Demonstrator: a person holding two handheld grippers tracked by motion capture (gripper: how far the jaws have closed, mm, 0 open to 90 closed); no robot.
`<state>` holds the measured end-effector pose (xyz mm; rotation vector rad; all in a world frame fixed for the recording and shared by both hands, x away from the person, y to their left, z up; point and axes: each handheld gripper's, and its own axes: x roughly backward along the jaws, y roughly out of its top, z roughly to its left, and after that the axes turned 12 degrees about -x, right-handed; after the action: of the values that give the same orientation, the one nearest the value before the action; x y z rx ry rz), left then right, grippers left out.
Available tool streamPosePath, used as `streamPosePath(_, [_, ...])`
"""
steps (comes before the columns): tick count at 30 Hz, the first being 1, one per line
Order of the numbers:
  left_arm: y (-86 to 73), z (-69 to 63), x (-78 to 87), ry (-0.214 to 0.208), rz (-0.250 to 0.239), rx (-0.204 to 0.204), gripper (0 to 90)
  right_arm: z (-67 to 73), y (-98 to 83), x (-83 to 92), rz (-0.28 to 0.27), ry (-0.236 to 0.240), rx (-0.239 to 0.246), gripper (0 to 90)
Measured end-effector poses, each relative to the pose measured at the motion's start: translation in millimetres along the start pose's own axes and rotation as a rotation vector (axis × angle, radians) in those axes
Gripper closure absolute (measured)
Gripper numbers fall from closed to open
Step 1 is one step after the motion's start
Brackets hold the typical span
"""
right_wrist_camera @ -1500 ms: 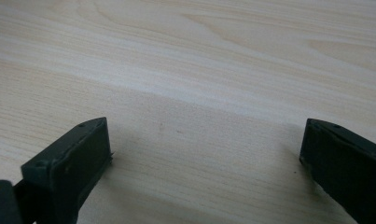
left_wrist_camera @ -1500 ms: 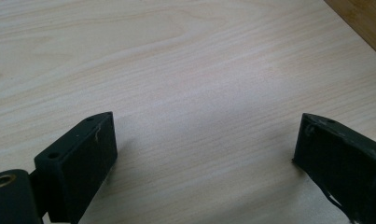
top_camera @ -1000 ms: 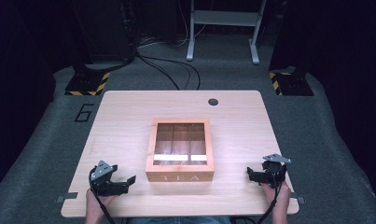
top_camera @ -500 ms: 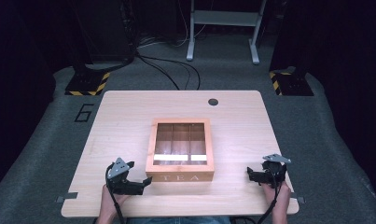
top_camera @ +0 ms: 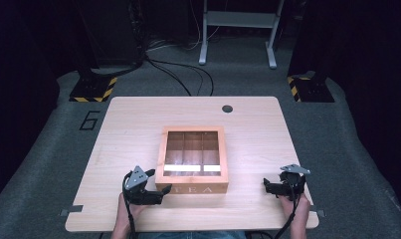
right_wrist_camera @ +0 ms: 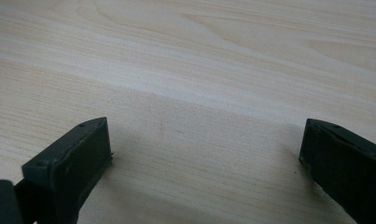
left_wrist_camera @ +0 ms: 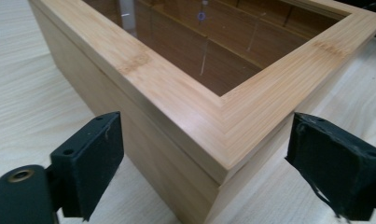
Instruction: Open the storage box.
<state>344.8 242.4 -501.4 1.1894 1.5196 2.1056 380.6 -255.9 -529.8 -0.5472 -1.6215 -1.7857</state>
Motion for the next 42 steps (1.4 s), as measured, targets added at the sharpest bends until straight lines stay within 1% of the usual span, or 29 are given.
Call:
streamPosePath(1, [-0.3, -0.8, -1.0, 0.004, -0.007, -0.002, 13.6, 0.0, 0.0, 0.0, 0.0, 0.0, 0.0, 1.5])
streamPosePath(2, [-0.2, -1.3, -1.2, -0.006, 0.001, -0.003, 14.5, 0.0, 0.0, 0.0, 0.0, 0.0, 0.001, 1.5])
streamPosePath(3, [-0.4, -1.6, -2.4, 0.005, 0.0, -0.013, 14.5, 0.0, 0.0, 0.0, 0.0, 0.0, 0.001, 1.5])
streamPosePath(6, [-0.9, -2.3, -2.9, 0.009, 0.001, -0.006, 14.8, 0.0, 0.0, 0.0, 0.0, 0.0, 0.0, 1.5])
streamPosePath(9, [-0.8, -2.0, -2.0, 0.006, 0.005, -0.016, 15.6, 0.0, 0.0, 0.0, 0.0, 0.0, 0.001, 1.5])
streamPosePath(10, [-1.0, -2.6, -2.2, 0.011, 0.0, -0.01, 15.6, 0.0, 0.0, 0.0, 0.0, 0.0, 0.001, 1.5])
streamPosePath(11, [-1.0, -2.3, -0.8, 0.004, 0.006, -0.014, 16.1, 0.0, 0.0, 0.0, 0.0, 0.0, 0.0, 1.5])
streamPosePath(12, [-1.3, -2.6, -0.8, 0.013, 0.001, -0.017, 16.9, 0.0, 0.0, 0.0, 0.0, 0.0, 0.0, 1.5])
streamPosePath(13, [-1.6, -3.0, 0.1, 0.01, 0.002, -0.014, 17.6, -0.1, 0.0, 0.0, 0.0, 0.0, 0.0, 1.5])
streamPosePath(14, [-1.8, -2.1, 1.1, 0.005, 0.004, -0.023, 18.4, 0.0, 0.0, 0.0, 0.0, 0.0, 0.0, 1.5])
streamPosePath(18, [-1.8, -3.6, 3.2, 0.018, -0.003, -0.046, 21.0, 0.0, 0.1, 0.0, 0.0, 0.0, 0.0, 1.5])
streamPosePath(19, [-1.7, -3.4, 3.6, 0.023, -0.005, -0.058, 21.6, -0.1, 0.1, 0.0, 0.0, 0.0, 0.0, 1.5])
streamPosePath(20, [-1.7, -4.6, 3.6, 0.032, -0.014, -0.057, 23.1, 0.0, 0.0, 0.0, 0.0, 0.0, 0.0, 1.5])
streamPosePath(22, [-0.5, -4.2, 4.1, 0.033, -0.007, -0.075, 26.1, -0.1, 0.1, 0.0, 0.0, 0.0, 0.0, 1.5])
streamPosePath(23, [-0.5, -4.7, 2.7, 0.04, -0.018, -0.065, 26.7, 0.0, 0.1, 0.0, 0.0, 0.0, 0.0, 1.5])
streamPosePath(26, [0.2, -3.9, 1.8, 0.033, -0.014, -0.067, 27.0, 0.0, 0.1, 0.0, 0.0, 0.0, 0.0, 1.5])
streamPosePath(27, [0.0, -3.8, 1.5, 0.031, -0.017, -0.062, 27.3, -0.1, 0.1, 0.0, 0.0, 0.0, 0.0, 1.5])
streamPosePath(28, [-0.3, -2.9, 1.8, 0.027, -0.015, -0.067, 27.8, 0.0, 0.1, 0.0, 0.0, 0.0, 0.0, 1.5])
streamPosePath(29, [-0.9, -3.1, 1.9, 0.019, -0.018, -0.048, 28.6, 0.0, 0.1, 0.0, 0.0, 0.0, 0.0, 1.5])
streamPosePath(30, [-1.9, -2.3, 1.2, 0.023, -0.031, -0.044, 29.4, 0.0, 0.1, 0.0, 0.0, 0.0, 0.0, 1.5])
streamPosePath(31, [-2.4, -1.2, 2.0, 0.01, -0.028, -0.036, 30.2, -0.1, 0.1, 0.0, 0.0, 0.0, 0.0, 1.5])
streamPosePath(32, [-3.3, -0.4, 1.8, 0.009, -0.035, -0.028, 31.1, -0.1, 0.1, 0.0, 0.0, 0.001, 0.001, 1.5])
streamPosePath(34, [-5.1, 2.0, 2.2, -0.009, -0.035, -0.009, 33.4, 0.0, 0.0, 0.0, 0.0, 0.0, -0.001, 1.5])
streamPosePath(35, [-6.3, 2.0, 1.5, -0.005, -0.048, 0.006, 34.9, -0.1, 0.1, 0.0, 0.0, 0.0, 0.0, 1.5])
streamPosePath(37, [-7.7, 4.1, 1.9, -0.015, -0.052, 0.013, 39.7, 0.0, 0.1, 0.0, 0.0, 0.0, 0.0, 1.5])
streamPosePath(38, [-8.6, 4.1, 1.0, -0.009, -0.064, 0.027, 39.7, 0.0, 0.1, 0.0, 0.0, 0.0, 0.0, 1.5])
streamPosePath(39, [-8.8, 5.2, 0.7, -0.004, -0.067, 0.021, 40.7, 0.0, 0.1, 0.0, 0.0, 0.0, 0.0, 1.5])
streamPosePath(41, [-8.8, 5.5, -0.1, 0.0, -0.069, 0.029, 41.4, 0.0, 0.1, 0.0, 0.0, 0.0, -0.001, 1.5])
streamPosePath(42, [-8.6, 6.3, 0.0, -0.009, -0.065, 0.027, 41.5, 0.0, 0.1, 0.0, 0.0, 0.0, -0.001, 1.5])
